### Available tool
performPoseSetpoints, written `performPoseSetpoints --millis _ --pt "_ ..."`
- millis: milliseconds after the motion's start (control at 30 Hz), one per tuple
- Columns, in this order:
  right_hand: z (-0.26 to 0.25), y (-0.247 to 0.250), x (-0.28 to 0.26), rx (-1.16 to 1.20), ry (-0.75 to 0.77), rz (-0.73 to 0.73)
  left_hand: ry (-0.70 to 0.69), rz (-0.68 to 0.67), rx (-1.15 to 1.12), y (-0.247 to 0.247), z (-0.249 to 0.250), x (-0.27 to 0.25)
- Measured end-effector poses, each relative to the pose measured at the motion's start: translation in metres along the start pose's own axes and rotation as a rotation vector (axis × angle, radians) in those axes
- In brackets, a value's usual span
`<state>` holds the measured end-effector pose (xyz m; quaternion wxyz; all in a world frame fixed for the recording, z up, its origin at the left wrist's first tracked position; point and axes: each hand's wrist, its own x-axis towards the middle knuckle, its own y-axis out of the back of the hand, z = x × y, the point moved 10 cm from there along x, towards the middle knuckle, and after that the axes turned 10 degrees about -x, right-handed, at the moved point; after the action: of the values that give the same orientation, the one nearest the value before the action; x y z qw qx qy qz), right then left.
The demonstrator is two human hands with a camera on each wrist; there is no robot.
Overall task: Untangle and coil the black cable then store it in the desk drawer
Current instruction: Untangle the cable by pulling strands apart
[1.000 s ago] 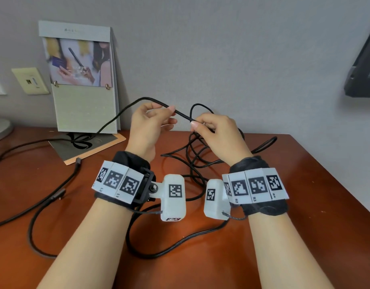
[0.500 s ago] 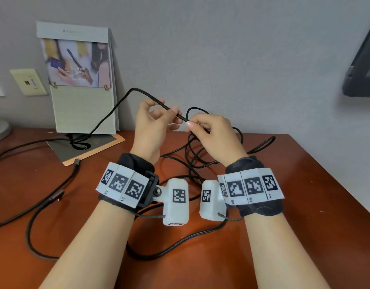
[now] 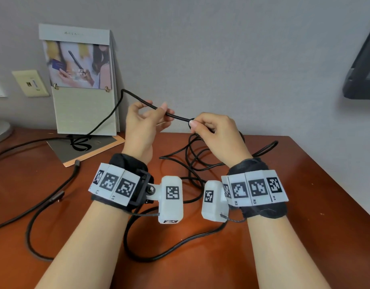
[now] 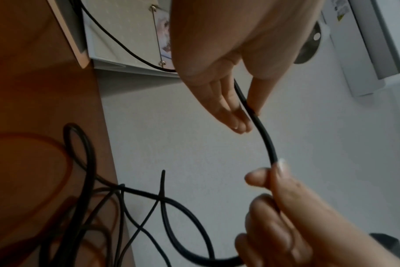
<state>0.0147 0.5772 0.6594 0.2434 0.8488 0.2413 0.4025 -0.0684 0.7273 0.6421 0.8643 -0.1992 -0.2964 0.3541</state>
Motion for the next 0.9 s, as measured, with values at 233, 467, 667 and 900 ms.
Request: performPoseSetpoints --millis 233,467,667,900 --pt "0.003 0.005 0.001 0.033 -0.028 0.030 -0.078 -0.111 0.110 -0.016 0.013 -0.005" --pt "0.009 0.012 -0.001 -0.017 -0.044 0.061 -0.169 0.084 0.000 0.019 0.032 0.005" --pt "0.004 0.005 0.000 -0.035 -0.042 0.044 -0.099 -0.087 0.083 -0.013 0.017 -0.004" --pt "-0.002 -0.002 0.000 -0.051 -0.017 0.012 -0.159 -0.094 0.132 -0.016 0.019 -0.006"
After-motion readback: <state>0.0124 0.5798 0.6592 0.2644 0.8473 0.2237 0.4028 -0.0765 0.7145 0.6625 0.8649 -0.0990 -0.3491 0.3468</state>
